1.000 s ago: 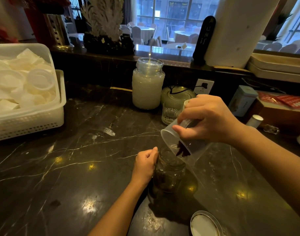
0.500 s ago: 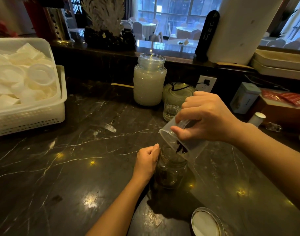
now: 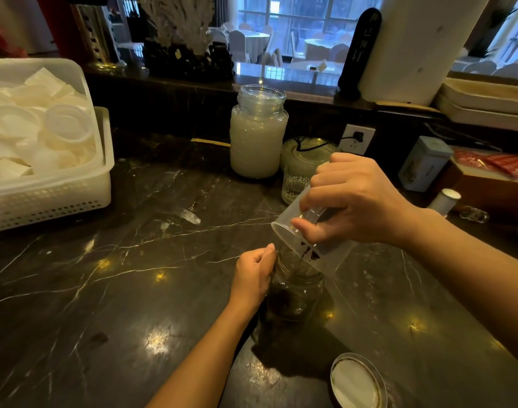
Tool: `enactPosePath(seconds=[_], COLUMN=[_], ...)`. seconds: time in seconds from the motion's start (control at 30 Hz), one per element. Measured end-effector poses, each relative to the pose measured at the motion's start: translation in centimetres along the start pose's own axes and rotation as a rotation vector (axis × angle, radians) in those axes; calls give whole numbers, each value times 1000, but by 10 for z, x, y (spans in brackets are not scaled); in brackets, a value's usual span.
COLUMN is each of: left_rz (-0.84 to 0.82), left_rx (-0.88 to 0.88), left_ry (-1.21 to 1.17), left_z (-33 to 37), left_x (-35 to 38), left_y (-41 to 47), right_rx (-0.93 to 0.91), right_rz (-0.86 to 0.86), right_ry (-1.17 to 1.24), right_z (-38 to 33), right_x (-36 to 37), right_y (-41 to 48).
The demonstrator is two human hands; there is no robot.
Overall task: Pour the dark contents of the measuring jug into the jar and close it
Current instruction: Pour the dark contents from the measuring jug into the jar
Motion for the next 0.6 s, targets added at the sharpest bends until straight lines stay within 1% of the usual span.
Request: enactPosePath(seconds=[0.4, 0.6], left_rz=[0, 8], left_rx=[-7, 1], left_ry=[11, 19], left_z=[-4, -3], left_x=[0, 0], left_y=[1, 1], right_rx=[-29, -24], right_rz=[-1, 26], right_ry=[34, 22], right_z=[0, 2], right_x=[-1, 0], right_y=[-1, -4])
Point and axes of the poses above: each hand's wrist, its own y-axis towards the middle knuckle, its own x-axis out of the palm, z = x × y, the point moved 7 cm from there along y, towards the middle knuckle, and after that the axes turned 10 degrees about x, right-handed, at the moved point
